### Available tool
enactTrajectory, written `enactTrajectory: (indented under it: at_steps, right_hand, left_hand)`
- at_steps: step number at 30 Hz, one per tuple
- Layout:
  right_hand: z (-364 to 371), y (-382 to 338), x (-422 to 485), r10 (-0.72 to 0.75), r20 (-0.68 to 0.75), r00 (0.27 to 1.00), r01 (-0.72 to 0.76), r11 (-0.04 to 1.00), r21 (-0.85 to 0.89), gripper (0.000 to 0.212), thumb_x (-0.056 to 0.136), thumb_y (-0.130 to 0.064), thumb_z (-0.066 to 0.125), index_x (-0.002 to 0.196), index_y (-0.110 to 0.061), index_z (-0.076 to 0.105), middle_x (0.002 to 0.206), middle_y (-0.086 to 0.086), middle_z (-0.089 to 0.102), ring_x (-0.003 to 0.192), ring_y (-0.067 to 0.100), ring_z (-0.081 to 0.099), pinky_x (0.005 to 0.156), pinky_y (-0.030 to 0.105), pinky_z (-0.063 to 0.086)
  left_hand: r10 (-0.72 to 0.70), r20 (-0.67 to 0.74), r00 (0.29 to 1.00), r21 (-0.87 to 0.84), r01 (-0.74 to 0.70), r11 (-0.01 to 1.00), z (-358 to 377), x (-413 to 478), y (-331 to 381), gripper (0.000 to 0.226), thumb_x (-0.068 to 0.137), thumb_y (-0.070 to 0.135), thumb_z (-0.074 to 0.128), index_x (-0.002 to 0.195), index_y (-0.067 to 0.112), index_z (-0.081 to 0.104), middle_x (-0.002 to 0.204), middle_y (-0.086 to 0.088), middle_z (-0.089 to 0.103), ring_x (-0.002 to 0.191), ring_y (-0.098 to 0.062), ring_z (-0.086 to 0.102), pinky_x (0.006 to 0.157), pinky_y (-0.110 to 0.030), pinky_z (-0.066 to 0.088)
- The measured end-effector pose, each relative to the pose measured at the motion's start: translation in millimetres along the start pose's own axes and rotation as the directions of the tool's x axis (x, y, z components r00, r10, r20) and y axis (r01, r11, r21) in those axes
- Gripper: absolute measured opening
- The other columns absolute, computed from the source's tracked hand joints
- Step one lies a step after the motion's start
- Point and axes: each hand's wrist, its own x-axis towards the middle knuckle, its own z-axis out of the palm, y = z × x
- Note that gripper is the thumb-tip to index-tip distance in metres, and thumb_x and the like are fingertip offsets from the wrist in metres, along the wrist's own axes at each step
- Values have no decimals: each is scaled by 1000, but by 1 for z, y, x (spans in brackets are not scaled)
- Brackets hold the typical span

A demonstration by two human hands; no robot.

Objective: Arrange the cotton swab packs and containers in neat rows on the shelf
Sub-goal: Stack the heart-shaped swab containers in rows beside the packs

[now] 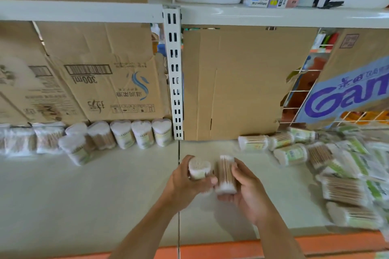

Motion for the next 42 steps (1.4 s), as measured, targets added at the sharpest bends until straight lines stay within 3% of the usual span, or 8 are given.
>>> enactTrajectory:
  at_steps: [4, 8, 12, 16, 21, 27, 36, 42]
  right_hand:
    - [22, 9, 11, 42, 100, 994, -49, 997, 65, 45, 85, -33, 51, 123, -10, 57, 101, 18, 66, 82, 32, 65, 57, 36, 51]
    - [46, 18, 24, 69, 91, 994, -68, 998, -17, 46, 82, -19, 64, 126, -25, 53, 113, 13, 64, 100, 35, 64, 66, 45, 54]
    - [82, 24, 29, -1, 50, 999, 13, 970, -243, 39, 86, -11, 68, 121, -24, 54, 110, 5, 65, 92, 20, 68, 59, 28, 54]
    - [118, 35, 35, -130, 65, 989, 145, 895, -422, 45, 82, -17, 74, 121, -22, 51, 107, -1, 64, 82, 6, 67, 61, 18, 51]
    - [155, 46, 42, -297, 89, 951, 277, 686, -673, 52, 73, -32, 82, 112, -27, 48, 100, -14, 62, 85, 1, 62, 67, 14, 44]
    - [194, 64, 51, -399, 158, 903, 374, 551, -747, 55, 72, -33, 82, 109, -22, 44, 92, -16, 56, 78, 9, 57, 60, 8, 39]
    - [222, 77, 68, -389, 182, 903, 378, 518, -768, 57, 73, -30, 82, 112, -28, 40, 95, -19, 51, 84, 6, 55, 65, 12, 38]
    - [228, 82, 82, -384, 153, 910, 354, 532, -769, 54, 76, -31, 80, 121, -22, 51, 105, -13, 60, 92, 4, 57, 68, 7, 42]
  left_hand:
    - [-39, -108, 993, -67, 32, 997, -27, -11, 3, 31, 76, 20, 78, 95, 12, 55, 75, 4, 61, 58, 3, 58, 52, -14, 45]
    - [-106, -174, 979, -148, 80, 986, -61, -20, -5, 29, 83, 21, 72, 102, 18, 51, 84, -1, 58, 66, -2, 57, 59, -20, 50]
    - [-170, -168, 971, -189, 137, 972, -97, -30, -17, 34, 83, -1, 64, 108, 10, 44, 86, -2, 53, 72, -7, 53, 56, -14, 47]
    - [-143, -344, 928, -157, 93, 983, -129, -37, -34, 39, 69, 8, 78, 98, 19, 54, 68, 11, 55, 59, 1, 52, 59, -19, 50]
    - [-116, -500, 858, -57, 101, 993, -170, -42, -54, 67, 49, 44, 79, 112, 29, 62, 103, 3, 67, 96, -8, 60, 76, -23, 47]
    - [-114, -589, 800, 55, 180, 982, -197, -46, -72, 74, 47, 55, 73, 116, 32, 60, 104, 6, 64, 94, -5, 60, 78, -34, 54]
    - [-72, -631, 773, 24, 113, 993, -210, -26, -81, 47, 64, 23, 87, 94, 33, 52, 94, 13, 63, 87, -5, 60, 69, -22, 51]
    - [-39, -665, 746, 56, 102, 993, -208, -12, -86, 48, 63, 35, 86, 96, 28, 52, 95, 6, 59, 86, -11, 57, 70, -26, 48]
